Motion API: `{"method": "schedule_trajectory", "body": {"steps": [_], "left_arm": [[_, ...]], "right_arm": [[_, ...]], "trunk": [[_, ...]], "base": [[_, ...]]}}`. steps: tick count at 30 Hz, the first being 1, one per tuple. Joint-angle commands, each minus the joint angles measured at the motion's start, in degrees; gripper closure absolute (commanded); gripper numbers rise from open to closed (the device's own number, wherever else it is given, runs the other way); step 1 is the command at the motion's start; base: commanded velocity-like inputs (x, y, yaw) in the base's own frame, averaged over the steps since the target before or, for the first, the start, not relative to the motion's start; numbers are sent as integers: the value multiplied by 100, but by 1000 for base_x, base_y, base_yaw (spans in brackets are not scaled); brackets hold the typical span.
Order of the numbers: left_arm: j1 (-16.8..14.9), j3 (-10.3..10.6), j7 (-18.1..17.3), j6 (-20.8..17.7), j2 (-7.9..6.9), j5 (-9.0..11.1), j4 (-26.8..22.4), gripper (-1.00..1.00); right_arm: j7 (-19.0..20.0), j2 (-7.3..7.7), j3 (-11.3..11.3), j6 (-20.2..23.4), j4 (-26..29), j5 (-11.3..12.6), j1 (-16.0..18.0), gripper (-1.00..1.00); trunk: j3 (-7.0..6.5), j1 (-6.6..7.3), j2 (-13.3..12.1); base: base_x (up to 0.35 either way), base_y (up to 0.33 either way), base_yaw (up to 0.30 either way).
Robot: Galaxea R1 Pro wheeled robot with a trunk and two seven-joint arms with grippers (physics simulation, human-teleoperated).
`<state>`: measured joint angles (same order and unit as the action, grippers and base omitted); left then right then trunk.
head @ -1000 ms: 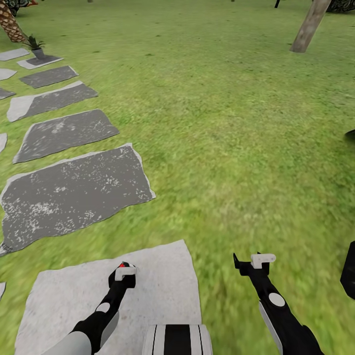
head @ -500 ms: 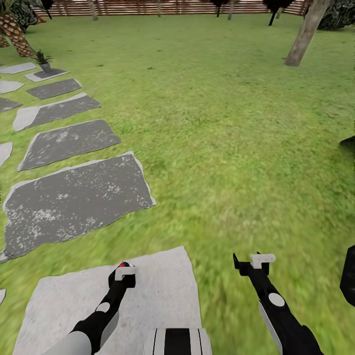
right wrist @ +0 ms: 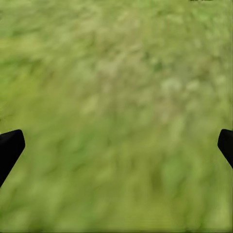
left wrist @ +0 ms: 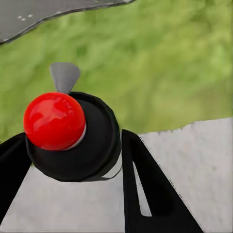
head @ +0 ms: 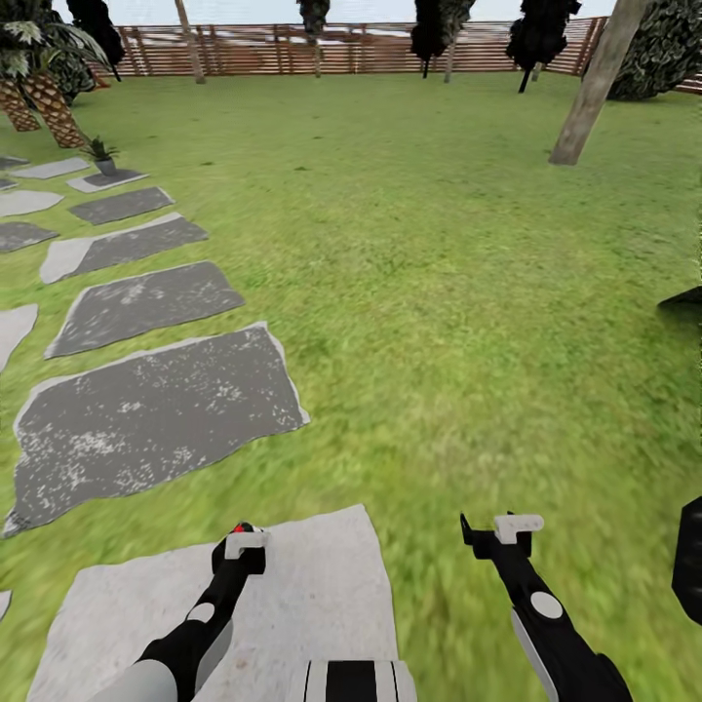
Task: Pick up the pesticide atomizer in the garden and spray insectifuge to fully cover both potted plants in the garden.
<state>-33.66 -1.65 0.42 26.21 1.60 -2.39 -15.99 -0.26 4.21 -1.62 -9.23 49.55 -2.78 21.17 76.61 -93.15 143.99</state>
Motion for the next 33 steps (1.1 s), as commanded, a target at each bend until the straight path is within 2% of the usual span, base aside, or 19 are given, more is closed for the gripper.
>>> {"method": "schedule_trajectory", "body": {"steps": [1, 5, 7, 9, 12, 15, 17, 18, 20, 22, 26, 33], "left_arm": [[66, -13, 8, 19, -44, -35, 2, 100], [446, -18, 26, 24, -325, -23, -51, 100], [634, -19, 52, 26, -516, -1, -44, 100], [806, -19, 64, 34, -632, 100, -36, 100], [995, -19, 65, 69, -687, 336, -57, 100], [1109, -15, 64, 340, -705, 504, -26, 100], [1167, -13, 64, 577, -705, 555, 3, 100], [1192, -12, 64, 614, -706, 564, 6, 100], [1436, -11, 66, 763, -700, 601, 8, 100], [1608, -17, 76, 811, -697, 618, 8, 100], [1752, -27, 87, 832, -709, 624, 7, 100], [1815, -152, 86, 842, -713, 619, 8, 100]], "right_arm": [[-3, 0, -5, -42, -64, -31, 2, -100], [-7, 13, -5, -72, -171, -50, -5, -100], [-10, 17, -5, -85, -275, -81, -15, -100], [-19, 18, -5, -132, -461, -137, -35, -100], [-29, 19, -5, -459, -903, -177, -84, -100], [-34, 19, -5, -1221, -1630, -185, -116, -100], [-35, 18, -7, -1952, -2258, -187, -125, -100], [-35, 18, -8, -2122, -2410, -187, -126, -100], [-44, 31, -18, -2927, -3293, -180, -129, -100], [-44, 71, -19, -3481, -3836, -174, -130, -100], [-37, 85, -15, -3813, -4117, -171, -131, -100], [-36, 69, -12, -3882, -4299, -169, -131, -100]], "trunk": [[-29, 3, 0], [-153, 14, -6], [-216, 19, -8], [-278, 24, -11], [-372, 32, -15], [-465, 39, -19], [-528, 45, -22], [-559, 47, -23], [-621, 52, -26], [-684, 57, -29], [-808, 68, -34], [-1027, 86, -43]], "base": [[0, 0, 0], [0, 0, 0], [0, 0, 0], [0, 0, 0], [0, 0, 0], [0, 0, 0], [0, 0, 0], [0, 0, 0], [0, 0, 0], [0, 0, 0], [0, 0, 0], [0, 0, 0]]}}
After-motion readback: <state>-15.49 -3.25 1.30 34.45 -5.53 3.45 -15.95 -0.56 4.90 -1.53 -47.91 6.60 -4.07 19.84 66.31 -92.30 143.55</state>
